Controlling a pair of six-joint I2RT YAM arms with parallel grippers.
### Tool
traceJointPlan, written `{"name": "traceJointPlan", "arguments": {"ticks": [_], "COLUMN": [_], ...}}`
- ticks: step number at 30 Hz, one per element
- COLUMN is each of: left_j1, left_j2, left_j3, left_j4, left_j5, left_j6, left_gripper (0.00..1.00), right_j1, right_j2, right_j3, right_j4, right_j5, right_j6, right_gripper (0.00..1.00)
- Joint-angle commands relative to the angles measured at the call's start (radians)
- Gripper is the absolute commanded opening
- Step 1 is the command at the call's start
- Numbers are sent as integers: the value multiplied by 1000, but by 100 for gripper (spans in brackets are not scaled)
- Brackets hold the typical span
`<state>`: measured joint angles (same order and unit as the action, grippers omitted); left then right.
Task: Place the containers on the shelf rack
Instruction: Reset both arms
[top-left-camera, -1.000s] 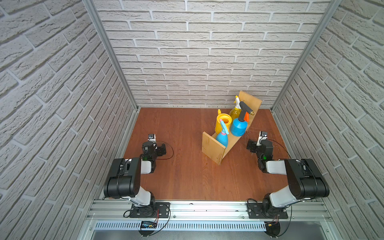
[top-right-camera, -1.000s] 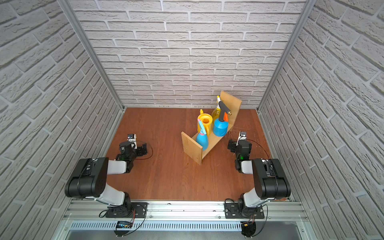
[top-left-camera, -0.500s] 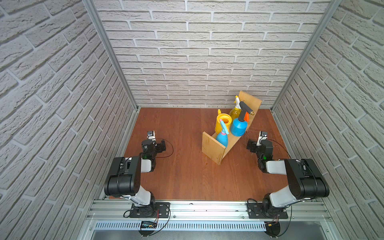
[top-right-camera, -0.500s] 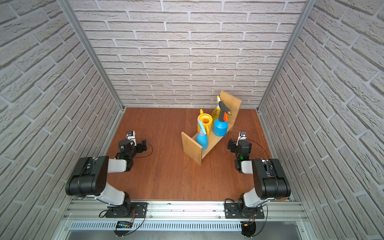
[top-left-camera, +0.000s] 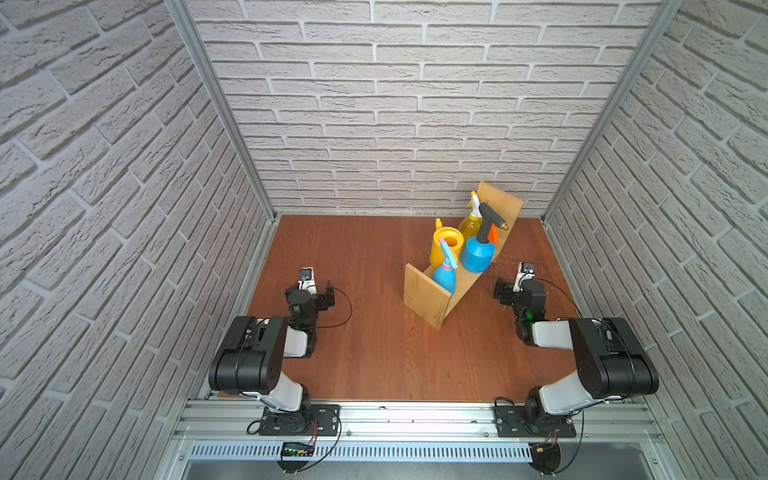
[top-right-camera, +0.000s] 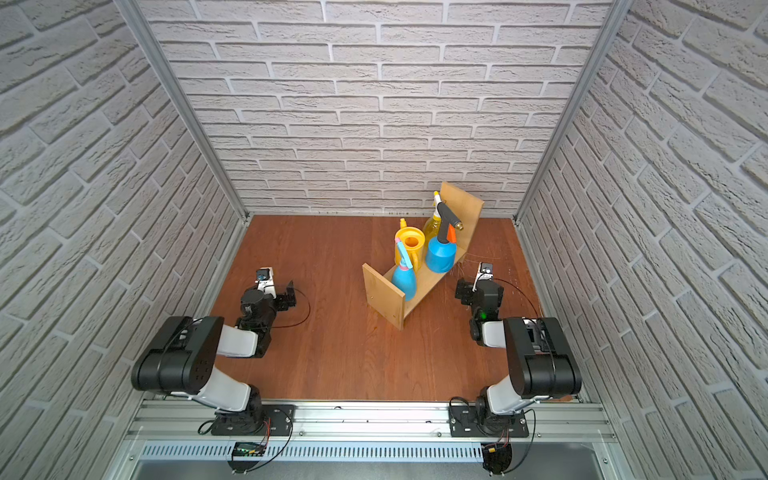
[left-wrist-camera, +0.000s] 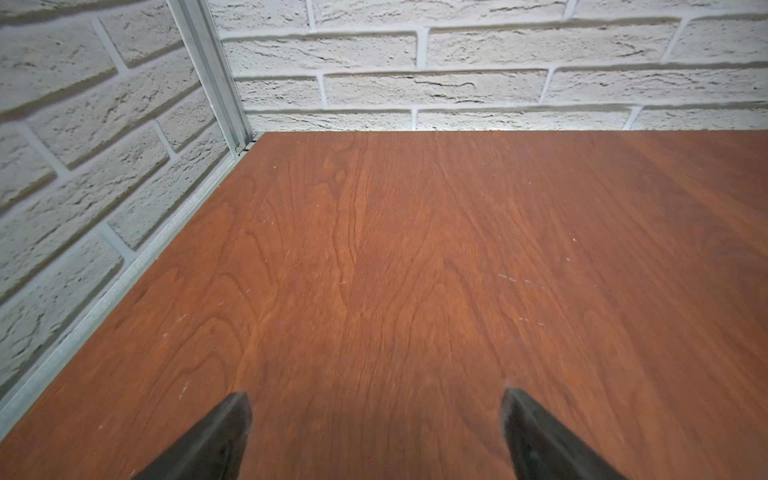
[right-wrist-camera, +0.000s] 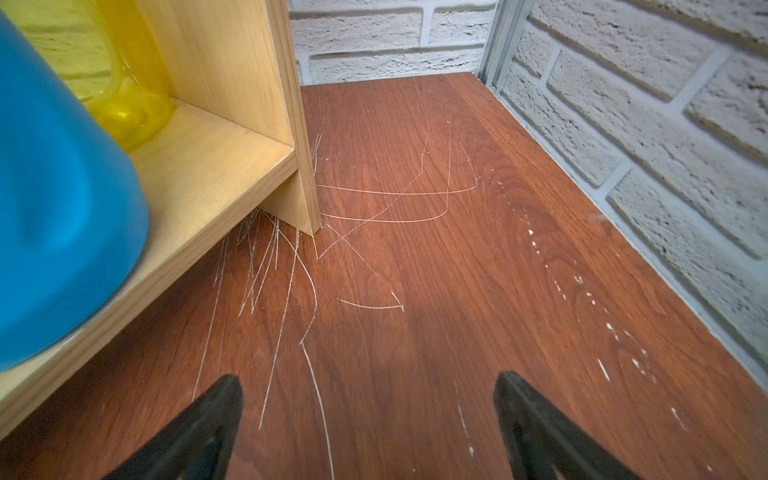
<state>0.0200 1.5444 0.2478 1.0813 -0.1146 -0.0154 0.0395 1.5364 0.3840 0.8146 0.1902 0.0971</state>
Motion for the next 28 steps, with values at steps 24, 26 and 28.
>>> {"name": "traceJointPlan", "arguments": {"ticks": [24,26,28], "left_j1": [-19,-21,-21], "left_j2": [14,16,16], "left_j3": [-36,-38,-36], "left_j4": [136,143,140], "left_j5": [-19,-22,-21], "left_j6": [33,36,36], "left_gripper": [98,98,98], "right_j1": [5,5,5], "right_j2": [-8,-7,-7], "right_j3": [17,17,18], "right_j4": [27,28,28], "right_j5": [-1,-3,-2], "right_j6": [-8,-8,-8], "right_gripper": [99,99,99]}}
